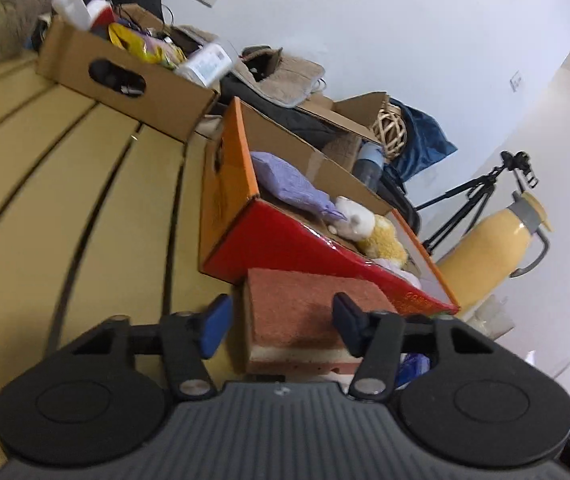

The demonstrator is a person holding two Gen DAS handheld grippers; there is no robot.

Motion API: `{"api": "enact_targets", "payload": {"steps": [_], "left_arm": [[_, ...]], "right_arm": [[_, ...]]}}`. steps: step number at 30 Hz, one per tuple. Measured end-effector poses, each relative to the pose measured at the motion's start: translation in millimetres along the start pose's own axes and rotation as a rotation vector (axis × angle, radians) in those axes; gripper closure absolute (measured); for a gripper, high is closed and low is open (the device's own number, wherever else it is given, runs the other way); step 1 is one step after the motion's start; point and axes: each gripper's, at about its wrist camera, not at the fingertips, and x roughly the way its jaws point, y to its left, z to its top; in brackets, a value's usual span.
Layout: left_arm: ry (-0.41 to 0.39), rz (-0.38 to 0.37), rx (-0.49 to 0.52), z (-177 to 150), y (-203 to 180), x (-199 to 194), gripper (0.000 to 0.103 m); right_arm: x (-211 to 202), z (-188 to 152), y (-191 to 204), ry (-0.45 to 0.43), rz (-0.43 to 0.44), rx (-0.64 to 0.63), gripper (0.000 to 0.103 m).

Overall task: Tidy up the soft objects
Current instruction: 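Grasp the red-brown sponge block with the left tool and lift it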

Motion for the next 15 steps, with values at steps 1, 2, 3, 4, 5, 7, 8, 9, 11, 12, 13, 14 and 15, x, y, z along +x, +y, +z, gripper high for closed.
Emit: {"api": "enact_targets", "payload": {"steps": [1, 2, 3, 4, 5, 7, 8, 9, 11, 12, 13, 14, 15], "left_arm": [[0.004, -0.017, -0.015, 0.4, 2.2, 0.3, 0.055], [0.009, -0.042, -0.034, 0.5, 4.8, -0.1, 0.058], [0.01, -0.049, -0.051, 0.2, 7.0, -0.4, 0.06], [0.011, -0.053, -0.062, 0.9, 9.0, 0.8, 0.061], [0.009, -0.056, -0.071, 0.8, 10.4, 0.3, 0.064], [-0.007, -0.053, -0.068, 1.2, 9.8, -3.7, 0.069], [-0.023, -0.054, -0.059, 0.8, 7.4, -8.2, 0.072], [-0.043, -0.053, -0.048, 0.5, 2.8, -14.9, 0.073], [-0.081, -0.038, -0.02, -3.4, -12.3, -33.7, 0.073], [-0.099, -0.037, -0.003, -6.4, -21.2, -44.4, 0.073], [-0.116, -0.025, 0.01, -10.6, -31.2, -56.5, 0.073], [-0.138, -0.013, 0.029, -16.2, -42.9, -70.6, 0.073], [-0.155, -0.004, 0.049, -21.9, -54.0, -83.2, 0.073]], "right_arm": [[5.7, -0.5, -2.3, 0.007, 0.013, 0.015, 0.062], [12.1, -1.3, -5.3, 0.017, 0.025, 0.036, 0.065], [16.0, -2.2, -7.4, 0.027, 0.033, 0.053, 0.066], [19.7, -3.7, -9.3, 0.038, 0.041, 0.071, 0.066], [21.8, -5.1, -11.5, 0.037, 0.037, 0.086, 0.066], [22.7, -6.2, -16.8, 0.037, 0.047, 0.125, 0.066], [22.9, -6.2, -19.1, 0.04, 0.056, 0.141, 0.067], [22.0, -6.2, -20.4, 0.046, 0.059, 0.15, 0.068], [14.2, -5.8, -20.7, 0.051, 0.074, 0.17, 0.072], [6.9, -5.3, -19.3, 0.039, 0.088, 0.169, 0.073], [-2.8, -5.0, -16.2, 0.024, 0.096, 0.163, 0.073], [-14.5, -4.8, -13.0, 0.009, 0.105, 0.159, 0.074], [-25.8, -4.6, -10.8, -0.003, 0.12, 0.16, 0.074]]}}
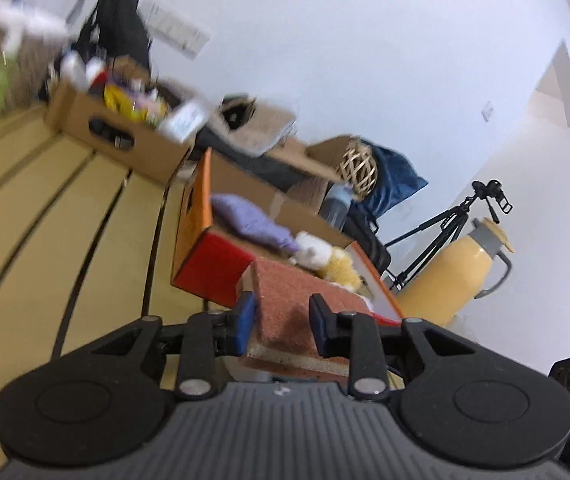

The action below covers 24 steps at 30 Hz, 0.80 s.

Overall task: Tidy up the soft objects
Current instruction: 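Grasp the red-brown sponge block with the left tool and lift it, then carry the sponge block into the red box and open the left tool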

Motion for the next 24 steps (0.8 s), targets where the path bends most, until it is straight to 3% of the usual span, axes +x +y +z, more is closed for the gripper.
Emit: {"api": "enact_targets", "payload": {"steps": [3, 12, 19, 24], "left_arm": [[-0.037, 0.027, 0.064, -16.5, -35.1, -40.1, 0.074], [-0.06, 0.021, 0.088, -74.5, -98.2, -122.8, 0.074], [-0.074, 0.02, 0.121, -99.1, -127.1, -148.7, 0.074], [-0.077, 0.02, 0.129, -94.4, -131.1, -144.3, 0.074]], "right_arm": [[-43.3, -3.5, 13.8, -0.043, 0.042, -0.017, 0.077], [-168.2, -36.5, 32.2, -0.098, 0.068, -0.04, 0.079], [-228.3, -58.0, 32.6, -0.135, 0.074, -0.034, 0.079], [-240.8, -58.9, 30.0, -0.155, 0.078, -0.027, 0.08]]}}
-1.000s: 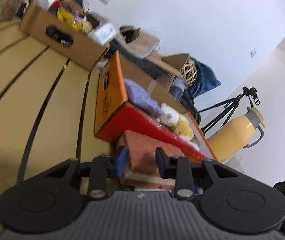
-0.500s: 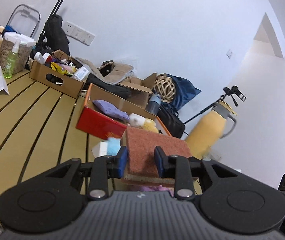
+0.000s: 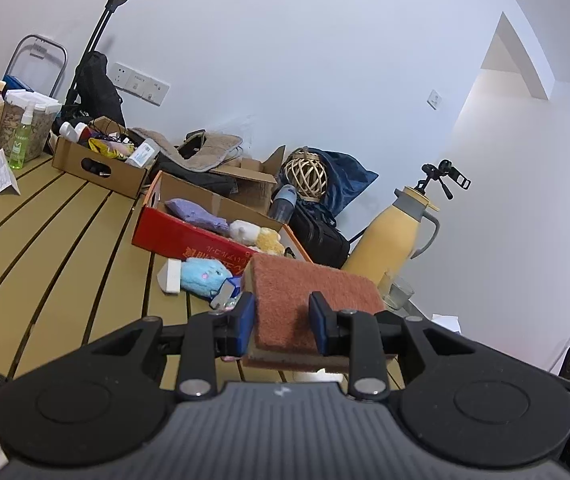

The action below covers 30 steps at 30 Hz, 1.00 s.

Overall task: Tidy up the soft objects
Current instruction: 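Carry the sponge block into the red box and open the left tool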

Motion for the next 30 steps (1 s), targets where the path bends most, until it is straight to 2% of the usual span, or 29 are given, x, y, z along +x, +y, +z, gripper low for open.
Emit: {"api": "enact_targets", "payload": {"steps": [4, 9, 14, 18, 21, 25, 28, 30], "left_arm": [[-0.004, -0.001, 0.006, 21.2, 5.8, 24.9, 0.074], [-0.02, 0.006, 0.012, 62.9, 20.7, 74.3, 0.074], [-0.023, 0.044, 0.029, 115.7, 44.5, 148.2, 0.074], [0.023, 0.09, 0.009, 139.6, 77.5, 213.5, 0.074], [0.076, 0.129, -0.009, 144.3, 105.9, 258.1, 0.074], [0.136, 0.174, 0.008, 134.7, 135.2, 304.2, 0.074], [0.182, 0.198, 0.023, 121.0, 149.0, 319.6, 0.073], [0.184, 0.192, 0.032, 114.8, 151.7, 318.5, 0.067]], "right_arm": [[17.1, 11.5, -4.3, -0.009, -0.007, -0.006, 0.08], [63.0, 43.2, -16.4, -0.024, -0.01, -0.019, 0.08], [142.4, 89.6, -37.1, -0.011, -0.009, -0.022, 0.08], [219.3, 114.8, -64.0, 0.036, -0.011, 0.022, 0.08], [275.6, 120.9, -85.9, 0.094, -0.023, 0.061, 0.08], [334.6, 108.3, -113.4, 0.173, -0.051, 0.092, 0.08], [363.3, 93.5, -129.8, 0.226, -0.087, 0.11, 0.08], [375.4, 84.3, -136.8, 0.267, -0.096, 0.116, 0.08]]}}
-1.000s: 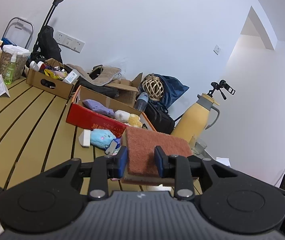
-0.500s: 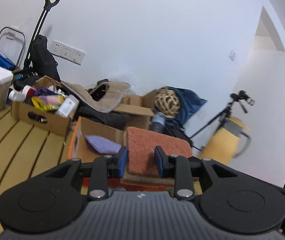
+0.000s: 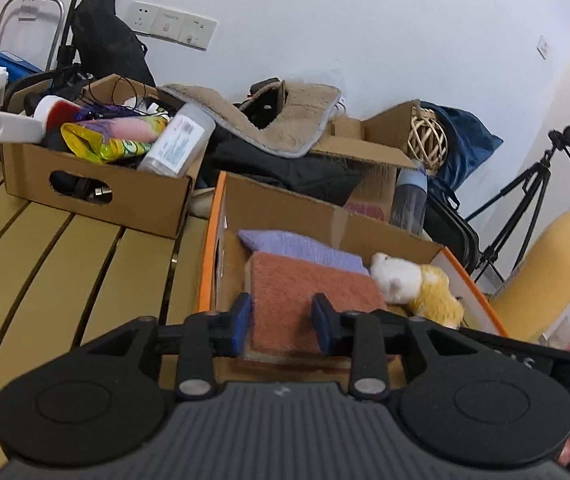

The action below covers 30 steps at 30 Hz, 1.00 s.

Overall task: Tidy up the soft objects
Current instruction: 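Carry the sponge block into the red box and open the left tool, then withdraw the left tool from the box back over the table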

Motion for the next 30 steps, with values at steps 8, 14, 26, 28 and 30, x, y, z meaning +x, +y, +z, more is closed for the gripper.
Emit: {"api": "enact_targets", "payload": {"steps": [8, 14, 26, 28, 30], "left_arm": [[-0.043, 0.02, 0.041, -7.4, -7.5, -31.2, 0.055], [-0.11, 0.041, 0.035, -6.2, -16.3, -103.0, 0.05], [-0.31, 0.151, 0.208, -97.3, -66.4, -276.2, 0.022], [-0.317, 0.155, 0.209, -120.9, -72.7, -297.0, 0.02], [-0.326, 0.153, 0.22, -142.2, -78.3, -314.9, 0.016]], "right_arm": [[2.5, -11.5, 7.2, 0.051, -0.008, -0.031, 0.075], [-60.2, -0.1, 26.2, -0.038, 0.002, -0.042, 0.071], [-232.0, -61.7, 68.8, -0.164, -0.042, -0.266, 0.054], [-254.0, -81.7, 72.7, -0.171, -0.078, -0.32, 0.051], [-276.0, -104.1, 76.6, -0.188, -0.115, -0.372, 0.044]]}}
